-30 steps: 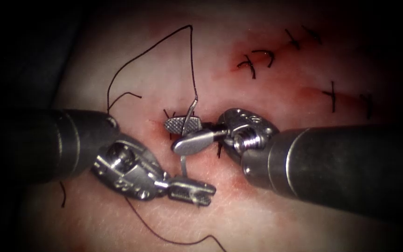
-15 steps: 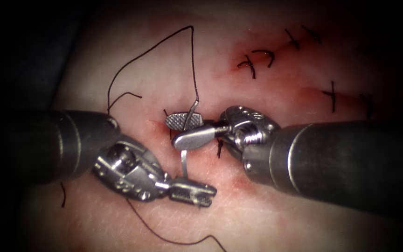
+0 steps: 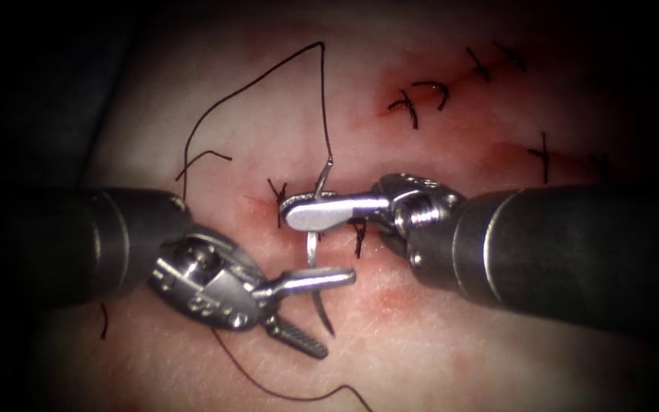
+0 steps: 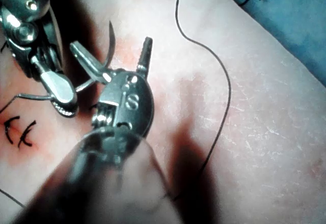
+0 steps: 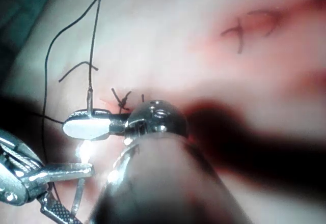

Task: Wound Closure
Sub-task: Hand the needle over to the right needle driver, then throw the needle through the skin above the incision.

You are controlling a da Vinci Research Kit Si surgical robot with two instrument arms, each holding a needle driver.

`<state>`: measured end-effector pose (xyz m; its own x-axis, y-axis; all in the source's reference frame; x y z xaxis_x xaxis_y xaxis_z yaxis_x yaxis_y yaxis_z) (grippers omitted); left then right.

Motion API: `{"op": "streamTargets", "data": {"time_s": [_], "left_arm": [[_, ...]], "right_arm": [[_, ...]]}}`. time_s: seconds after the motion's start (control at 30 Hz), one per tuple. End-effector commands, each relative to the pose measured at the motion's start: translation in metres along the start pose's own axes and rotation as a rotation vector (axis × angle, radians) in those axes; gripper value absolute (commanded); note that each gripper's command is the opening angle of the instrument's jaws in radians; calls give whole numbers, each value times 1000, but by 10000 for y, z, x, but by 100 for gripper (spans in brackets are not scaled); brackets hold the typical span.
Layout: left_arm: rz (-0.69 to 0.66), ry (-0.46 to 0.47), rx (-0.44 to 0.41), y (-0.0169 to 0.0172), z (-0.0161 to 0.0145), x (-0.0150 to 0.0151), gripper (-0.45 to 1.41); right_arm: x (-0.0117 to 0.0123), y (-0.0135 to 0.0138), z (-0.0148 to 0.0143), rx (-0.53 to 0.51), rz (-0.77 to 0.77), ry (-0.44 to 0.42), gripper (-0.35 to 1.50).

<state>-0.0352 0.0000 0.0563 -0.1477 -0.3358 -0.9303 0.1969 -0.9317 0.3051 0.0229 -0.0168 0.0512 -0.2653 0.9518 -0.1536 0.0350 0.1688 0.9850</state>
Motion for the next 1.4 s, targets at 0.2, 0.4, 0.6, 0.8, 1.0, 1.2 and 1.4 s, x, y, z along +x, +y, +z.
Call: {"op": "streamTargets", "data": {"time_s": [0.2,0.4,0.6,0.8,1.0,1.2,1.4], "left_arm": [[-73,-50,66,5,-1,-4,114],[-90,-84,76,7,0,-10,71],[-117,-238,121,15,32,-31,4],[-188,-341,165,19,57,-56,-25],[-253,-378,187,22,66,-74,-32],[-294,-413,174,24,76,-91,-32],[-331,-443,155,26,92,-114,-28]], "right_arm": [[15,7,-34,-137,-175,77,-35],[26,6,-70,-323,-514,149,-35],[30,11,-84,-507,-809,133,-35],[28,15,-85,-555,-1072,67,-35],[24,18,-86,-578,-1288,0,-35],[20,25,-84,-565,-1382,-26,-35],[9,29,-81,-555,-1448,-51,-35]]}}
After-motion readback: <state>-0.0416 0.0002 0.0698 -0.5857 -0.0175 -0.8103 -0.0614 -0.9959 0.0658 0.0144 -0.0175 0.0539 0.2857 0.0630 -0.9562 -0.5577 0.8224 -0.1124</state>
